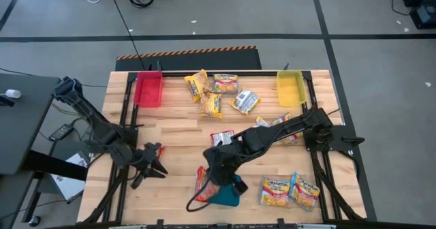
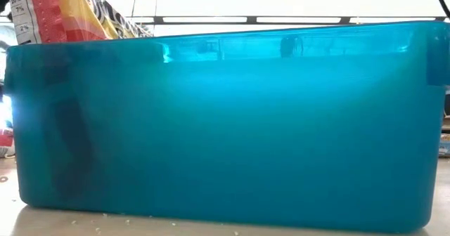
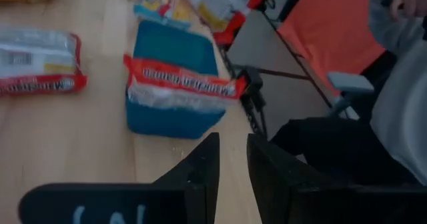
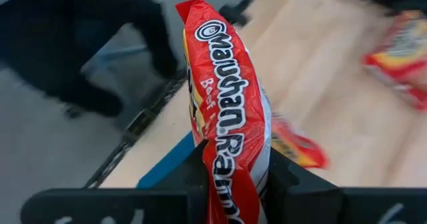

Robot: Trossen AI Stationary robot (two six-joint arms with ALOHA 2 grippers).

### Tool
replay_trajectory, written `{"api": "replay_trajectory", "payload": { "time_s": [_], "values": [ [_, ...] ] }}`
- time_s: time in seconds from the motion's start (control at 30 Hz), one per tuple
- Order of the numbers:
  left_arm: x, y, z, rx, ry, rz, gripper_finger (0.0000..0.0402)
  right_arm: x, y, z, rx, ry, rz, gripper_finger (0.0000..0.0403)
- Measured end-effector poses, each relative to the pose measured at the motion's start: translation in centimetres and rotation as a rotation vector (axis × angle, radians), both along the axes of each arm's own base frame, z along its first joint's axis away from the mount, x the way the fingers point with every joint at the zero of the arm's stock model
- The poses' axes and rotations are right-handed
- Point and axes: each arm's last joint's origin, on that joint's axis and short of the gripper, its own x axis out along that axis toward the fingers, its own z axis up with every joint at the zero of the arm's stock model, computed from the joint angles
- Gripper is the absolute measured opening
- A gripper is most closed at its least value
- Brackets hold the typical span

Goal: Sort Maruchan noodles
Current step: Put the middle red noodle pack into the blue bin

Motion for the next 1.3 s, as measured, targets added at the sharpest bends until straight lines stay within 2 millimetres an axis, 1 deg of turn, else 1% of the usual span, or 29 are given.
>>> {"api": "replay_trajectory", "payload": {
  "time_s": [0.13, 0.23, 0.4, 0.63, 0.73, 0.83, 0.93, 1.0, 1.1, 1.3],
  "values": [
    [0.6, -0.8, -1.4, -0.031, 0.086, -0.014, 0.008, 0.9, 0.0, -2.3, 0.039, 0.072, 0.096, 0.0072],
    [1.1, -1.4, -2.3, -0.021, 0.131, -0.022, 0.008, 1.6, -0.1, -3.5, 0.028, 0.066, 0.164, 0.0072],
    [2.1, -2.4, -3.5, 0.002, 0.143, -0.022, 0.008, 3.1, -0.6, -6.3, -0.014, 0.05, 0.275, 0.0072],
    [2.6, -3.9, -5.2, 0.032, 0.173, -0.055, 0.0079, 4.6, -1.4, -8.5, 0.029, 0.009, 0.377, 0.0072],
    [2.8, -4.2, -5.6, 0.034, 0.17, -0.05, 0.0079, 5.0, -1.2, -9.5, 0.038, -0.008, 0.424, 0.0072],
    [3.3, -4.2, -5.6, 0.017, 0.145, -0.039, 0.0079, 5.6, -1.1, -11.2, 0.026, -0.004, 0.447, 0.0072],
    [3.6, -4.3, -5.4, 0.032, 0.103, -0.047, 0.0079, 6.2, -0.9, -12.2, 0.028, -0.037, 0.48, 0.0072],
    [3.7, -4.2, -5.4, 0.058, 0.088, -0.052, 0.0079, 6.3, -0.8, -12.5, 0.028, -0.054, 0.5, 0.0072],
    [4.0, -3.9, -5.4, 0.077, 0.077, -0.039, 0.0079, 6.5, -0.9, -12.3, 0.01, -0.094, 0.525, 0.0072],
    [4.5, -3.3, -5.4, 0.093, 0.072, -0.009, 0.0079, 7.1, -2.1, -12.4, 0.0, -0.12, 0.499, 0.0082]
  ]
}}
